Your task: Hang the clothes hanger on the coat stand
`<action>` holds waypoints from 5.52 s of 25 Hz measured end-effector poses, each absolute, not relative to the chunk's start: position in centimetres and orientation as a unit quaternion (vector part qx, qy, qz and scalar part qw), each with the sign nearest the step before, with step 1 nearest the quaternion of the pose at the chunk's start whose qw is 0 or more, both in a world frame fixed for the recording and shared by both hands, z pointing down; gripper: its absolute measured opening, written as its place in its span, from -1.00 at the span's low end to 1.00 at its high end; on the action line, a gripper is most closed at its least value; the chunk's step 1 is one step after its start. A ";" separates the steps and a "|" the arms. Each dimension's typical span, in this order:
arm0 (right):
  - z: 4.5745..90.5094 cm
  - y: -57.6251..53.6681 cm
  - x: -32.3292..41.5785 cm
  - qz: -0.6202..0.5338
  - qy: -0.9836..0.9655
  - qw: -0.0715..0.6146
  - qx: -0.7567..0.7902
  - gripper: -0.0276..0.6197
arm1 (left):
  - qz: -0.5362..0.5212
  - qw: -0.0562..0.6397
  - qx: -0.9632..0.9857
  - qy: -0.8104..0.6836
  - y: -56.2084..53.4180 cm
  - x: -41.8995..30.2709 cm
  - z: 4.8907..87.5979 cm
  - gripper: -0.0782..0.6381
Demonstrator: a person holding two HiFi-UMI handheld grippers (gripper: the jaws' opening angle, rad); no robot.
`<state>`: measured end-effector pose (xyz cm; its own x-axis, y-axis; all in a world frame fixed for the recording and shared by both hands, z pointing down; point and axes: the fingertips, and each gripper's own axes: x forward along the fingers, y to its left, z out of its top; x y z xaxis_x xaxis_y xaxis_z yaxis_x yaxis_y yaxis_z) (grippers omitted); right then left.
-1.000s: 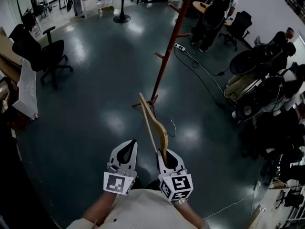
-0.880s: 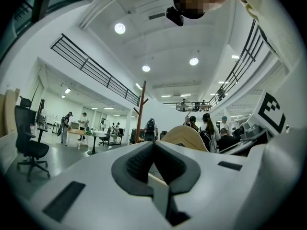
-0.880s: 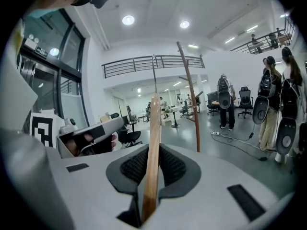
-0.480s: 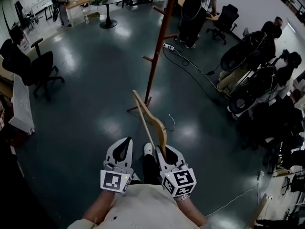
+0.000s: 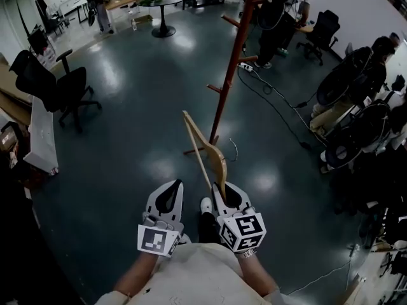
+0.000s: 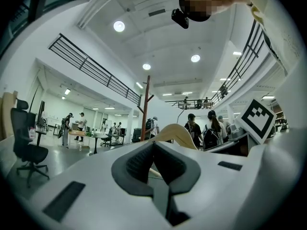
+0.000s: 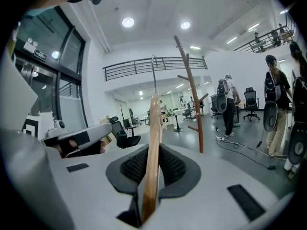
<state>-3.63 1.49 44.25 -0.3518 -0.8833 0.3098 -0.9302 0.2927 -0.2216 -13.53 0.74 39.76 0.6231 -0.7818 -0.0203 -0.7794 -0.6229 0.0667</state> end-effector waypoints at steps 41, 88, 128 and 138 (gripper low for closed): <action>35.0 -38.5 12.8 0.152 -0.830 0.079 0.530 -0.71 | -0.023 -0.006 0.857 -0.515 -27.5 -0.7 37.7 -0.75; 39.2 -43.4 13.0 0.165 -0.821 0.091 0.540 -0.70 | 0.007 0.017 0.839 -0.544 -26.5 -2.3 41.9 -0.75; 36.9 -24.8 12.6 0.075 -0.841 0.040 0.534 -0.81 | -0.034 0.018 0.850 -0.526 -18.2 -1.5 39.7 -0.75; 40.2 -19.4 6.7 0.110 -0.901 0.017 0.420 -0.86 | -0.038 0.019 0.859 -0.511 -18.3 0.4 39.9 -0.75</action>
<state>6.66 -19.43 40.20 -0.6465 -0.7529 0.1230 -0.7604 0.6230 -0.1836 0.43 -18.25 39.86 0.4759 -0.8783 -0.0465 -0.8755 -0.4781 0.0708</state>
